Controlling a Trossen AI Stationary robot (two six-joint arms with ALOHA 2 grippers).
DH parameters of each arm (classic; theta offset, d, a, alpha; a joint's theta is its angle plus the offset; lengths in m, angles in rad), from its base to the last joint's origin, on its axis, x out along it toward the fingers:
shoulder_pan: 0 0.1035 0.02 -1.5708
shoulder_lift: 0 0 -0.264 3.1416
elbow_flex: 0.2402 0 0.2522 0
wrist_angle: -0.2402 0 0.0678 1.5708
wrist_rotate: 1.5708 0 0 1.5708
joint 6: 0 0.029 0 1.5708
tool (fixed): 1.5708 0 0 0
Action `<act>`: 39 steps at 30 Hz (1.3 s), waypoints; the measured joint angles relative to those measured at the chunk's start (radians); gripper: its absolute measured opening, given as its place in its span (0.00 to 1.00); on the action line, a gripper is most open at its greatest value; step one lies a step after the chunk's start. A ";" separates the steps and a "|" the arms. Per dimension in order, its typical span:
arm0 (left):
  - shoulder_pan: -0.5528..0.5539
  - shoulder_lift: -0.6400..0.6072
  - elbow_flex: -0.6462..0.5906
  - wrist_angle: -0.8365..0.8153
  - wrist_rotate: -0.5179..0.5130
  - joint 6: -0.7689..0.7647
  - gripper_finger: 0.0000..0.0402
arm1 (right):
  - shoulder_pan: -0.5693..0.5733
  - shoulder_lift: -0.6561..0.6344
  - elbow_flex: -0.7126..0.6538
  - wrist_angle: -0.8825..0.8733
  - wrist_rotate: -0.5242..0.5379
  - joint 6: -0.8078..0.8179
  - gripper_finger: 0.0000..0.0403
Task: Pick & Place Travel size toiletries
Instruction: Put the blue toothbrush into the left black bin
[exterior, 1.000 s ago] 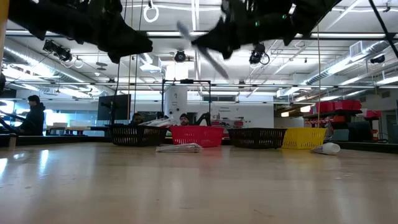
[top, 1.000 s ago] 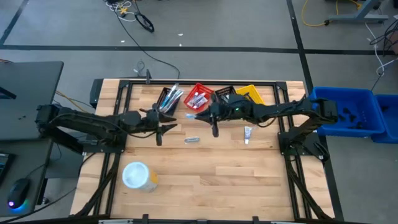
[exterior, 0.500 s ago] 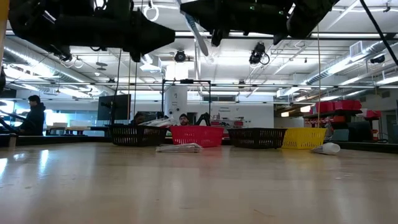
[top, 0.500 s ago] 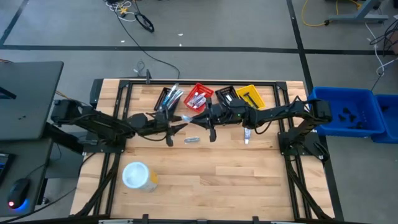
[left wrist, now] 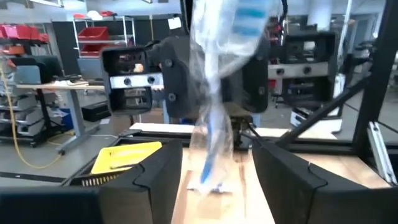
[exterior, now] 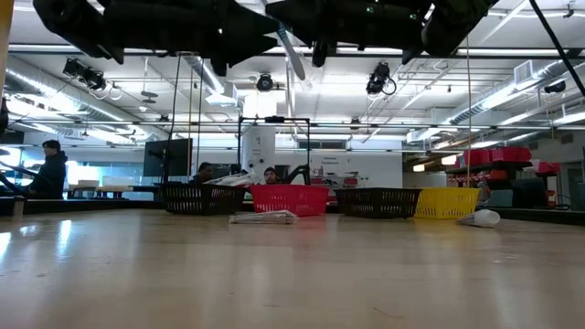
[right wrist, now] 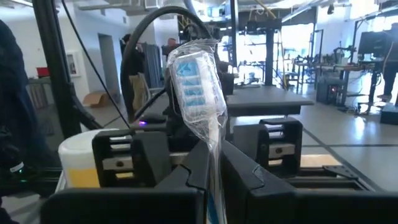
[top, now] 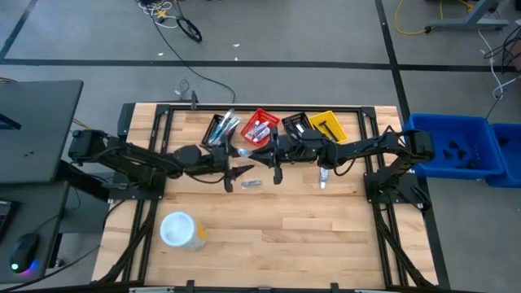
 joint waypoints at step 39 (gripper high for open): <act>0.009 -0.002 0.042 -0.198 -0.247 -0.052 0.07 | -0.045 0.055 0.076 -0.110 0.079 -0.071 0.20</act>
